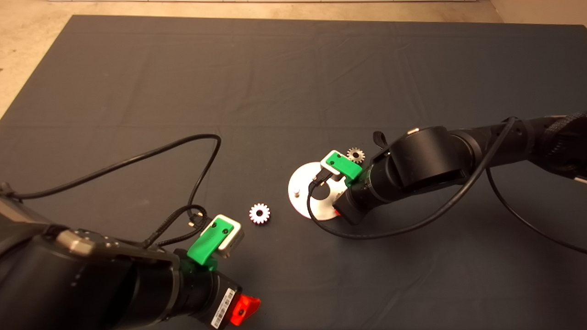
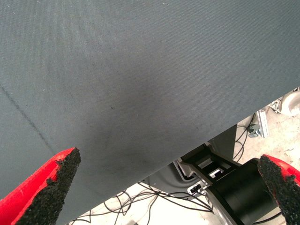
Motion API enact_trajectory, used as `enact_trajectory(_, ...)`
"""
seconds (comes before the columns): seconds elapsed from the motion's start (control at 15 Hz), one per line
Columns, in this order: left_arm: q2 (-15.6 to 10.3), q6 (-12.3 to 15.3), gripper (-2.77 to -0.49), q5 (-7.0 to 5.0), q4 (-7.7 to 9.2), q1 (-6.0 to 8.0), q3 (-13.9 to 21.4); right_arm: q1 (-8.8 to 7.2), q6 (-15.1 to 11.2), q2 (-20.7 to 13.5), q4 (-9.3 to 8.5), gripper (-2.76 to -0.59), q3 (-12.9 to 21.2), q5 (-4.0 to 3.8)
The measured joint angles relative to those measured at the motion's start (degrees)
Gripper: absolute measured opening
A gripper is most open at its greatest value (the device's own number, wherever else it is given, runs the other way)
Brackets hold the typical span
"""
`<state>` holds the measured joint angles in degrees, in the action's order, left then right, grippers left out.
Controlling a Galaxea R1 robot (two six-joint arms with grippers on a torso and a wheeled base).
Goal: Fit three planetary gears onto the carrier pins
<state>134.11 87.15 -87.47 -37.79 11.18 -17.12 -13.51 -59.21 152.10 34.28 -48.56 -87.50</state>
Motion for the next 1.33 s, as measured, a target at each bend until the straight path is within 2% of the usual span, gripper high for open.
enact_trajectory(0.33, 0.0, 0.0, -0.51, 0.00, 0.00, 0.00, 0.0, 0.01, 0.0, 0.0, 0.35, -2.39, 0.0, 0.24)
enact_trajectory(0.53, 0.0, 0.1, -0.51, 0.01, 0.00, 0.00, 0.0, 0.39, 0.0, 0.0, 2.10, -2.39, 0.0, 0.46)
enact_trajectory(0.67, 0.0, 0.3, -0.51, -0.01, 0.00, 0.00, 0.0, 0.56, 0.0, 0.0, 2.55, -2.39, 0.0, 0.55)
enact_trajectory(1.33, 0.0, 0.3, -0.51, -0.01, 0.00, 0.00, 0.0, 0.65, 0.0, 0.3, 3.23, -2.39, 0.0, 0.42)
